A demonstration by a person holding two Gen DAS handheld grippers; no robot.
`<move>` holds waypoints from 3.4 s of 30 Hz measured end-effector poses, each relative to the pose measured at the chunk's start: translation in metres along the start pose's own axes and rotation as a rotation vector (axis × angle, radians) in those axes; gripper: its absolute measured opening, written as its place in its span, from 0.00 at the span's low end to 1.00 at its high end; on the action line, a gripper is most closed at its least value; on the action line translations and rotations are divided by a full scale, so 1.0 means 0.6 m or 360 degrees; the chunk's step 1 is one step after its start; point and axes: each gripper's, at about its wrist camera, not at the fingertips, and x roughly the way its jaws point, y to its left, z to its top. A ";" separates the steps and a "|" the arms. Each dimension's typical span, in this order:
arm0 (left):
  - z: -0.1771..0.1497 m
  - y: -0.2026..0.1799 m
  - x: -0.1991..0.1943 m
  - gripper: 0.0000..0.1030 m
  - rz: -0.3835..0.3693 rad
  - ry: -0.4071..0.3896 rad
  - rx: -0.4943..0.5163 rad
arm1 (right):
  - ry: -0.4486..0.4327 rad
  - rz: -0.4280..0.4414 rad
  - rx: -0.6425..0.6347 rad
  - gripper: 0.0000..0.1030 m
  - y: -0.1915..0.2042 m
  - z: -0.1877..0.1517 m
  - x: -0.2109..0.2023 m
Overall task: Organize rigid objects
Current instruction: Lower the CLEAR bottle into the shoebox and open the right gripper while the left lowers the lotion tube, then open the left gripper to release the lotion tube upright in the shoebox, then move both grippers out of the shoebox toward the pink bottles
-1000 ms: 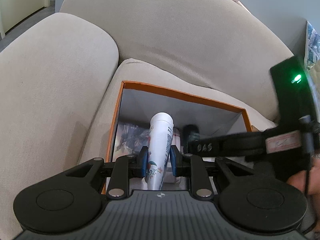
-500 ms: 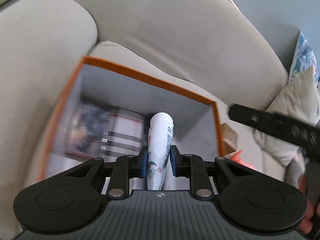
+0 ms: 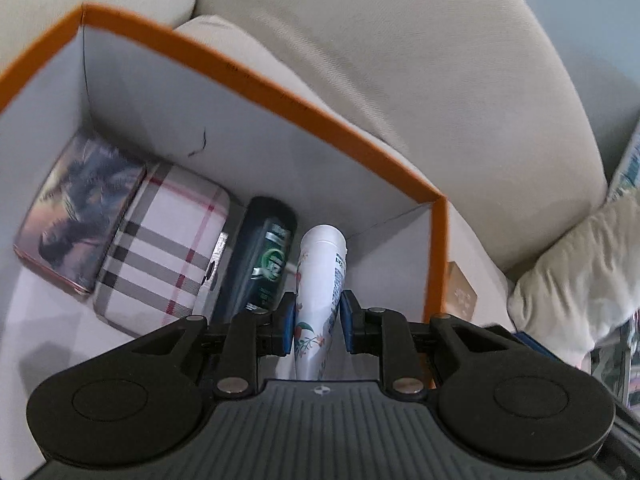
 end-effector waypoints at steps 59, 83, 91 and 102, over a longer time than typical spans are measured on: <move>-0.044 -0.051 -0.013 0.01 0.0243 0.0305 0.0632 | 0.0100 0.0004 0.0095 0.58 -0.044 -0.078 -0.017; -0.056 -0.030 0.036 0.01 0.0263 0.0351 0.0538 | 0.0126 0.0000 0.0158 0.60 -0.045 -0.105 -0.003; -0.053 -0.036 0.011 0.07 0.0309 0.0319 0.0548 | 0.0116 0.0014 0.0171 0.60 -0.056 -0.114 -0.009; -0.120 -0.141 -0.145 0.25 0.0225 -0.0042 0.0902 | -0.0070 -0.0105 0.0181 0.60 -0.158 -0.169 -0.082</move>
